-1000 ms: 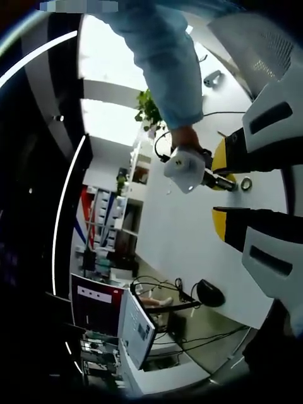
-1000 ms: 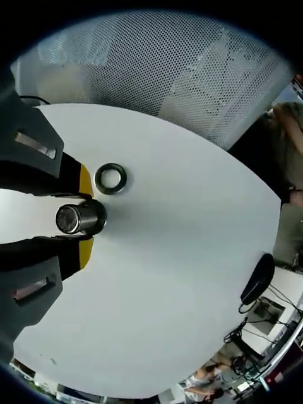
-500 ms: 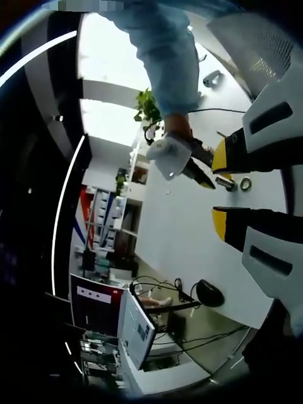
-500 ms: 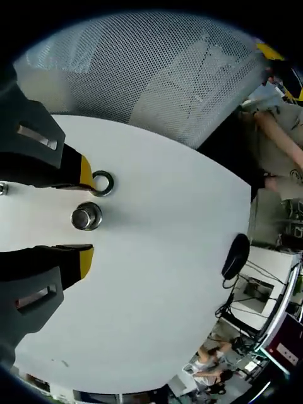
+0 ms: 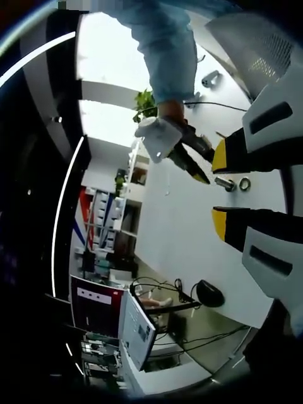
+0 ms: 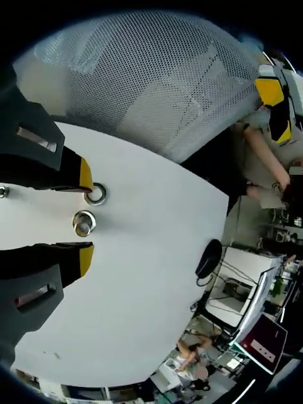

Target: Place the washer onto the threaded stud by aligning its center hole with the stud, sliding it down to the base, and recovering from edge contact or off-axis alignment until the washer reaches the visible bottom stop.

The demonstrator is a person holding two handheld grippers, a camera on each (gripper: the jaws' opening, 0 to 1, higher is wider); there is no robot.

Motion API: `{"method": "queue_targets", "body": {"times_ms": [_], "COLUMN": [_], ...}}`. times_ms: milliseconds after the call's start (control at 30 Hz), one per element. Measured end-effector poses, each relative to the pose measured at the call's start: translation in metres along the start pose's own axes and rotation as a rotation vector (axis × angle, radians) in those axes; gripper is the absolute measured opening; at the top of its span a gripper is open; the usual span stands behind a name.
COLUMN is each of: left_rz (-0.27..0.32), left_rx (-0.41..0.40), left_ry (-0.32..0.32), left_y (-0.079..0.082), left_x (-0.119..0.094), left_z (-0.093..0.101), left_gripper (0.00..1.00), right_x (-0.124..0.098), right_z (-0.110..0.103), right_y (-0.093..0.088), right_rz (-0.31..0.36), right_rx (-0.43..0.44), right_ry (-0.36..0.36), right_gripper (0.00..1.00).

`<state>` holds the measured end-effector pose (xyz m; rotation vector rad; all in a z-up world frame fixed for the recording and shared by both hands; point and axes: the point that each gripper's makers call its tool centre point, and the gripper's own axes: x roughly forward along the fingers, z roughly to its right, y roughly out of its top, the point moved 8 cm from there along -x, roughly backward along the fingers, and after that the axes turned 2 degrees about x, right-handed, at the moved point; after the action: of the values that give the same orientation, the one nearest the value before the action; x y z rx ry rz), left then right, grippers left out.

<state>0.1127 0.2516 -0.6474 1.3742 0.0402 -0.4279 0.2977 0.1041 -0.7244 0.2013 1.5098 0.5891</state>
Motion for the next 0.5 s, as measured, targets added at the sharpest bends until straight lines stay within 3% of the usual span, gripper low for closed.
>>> {"method": "queue_targets", "body": {"times_ms": [500], "left_rz": [0.003], "left_rx": [-0.001], "left_ry": [0.000], "left_y": [0.000], "left_x": [0.000], "left_z": [-0.001], "left_gripper": [0.18], "right_x": [0.017], "right_z": [-0.022], "right_y": [0.005], "right_rz": [-0.040], "right_rx": [-0.113], "right_ry": [0.097], "right_gripper": [0.33]}}
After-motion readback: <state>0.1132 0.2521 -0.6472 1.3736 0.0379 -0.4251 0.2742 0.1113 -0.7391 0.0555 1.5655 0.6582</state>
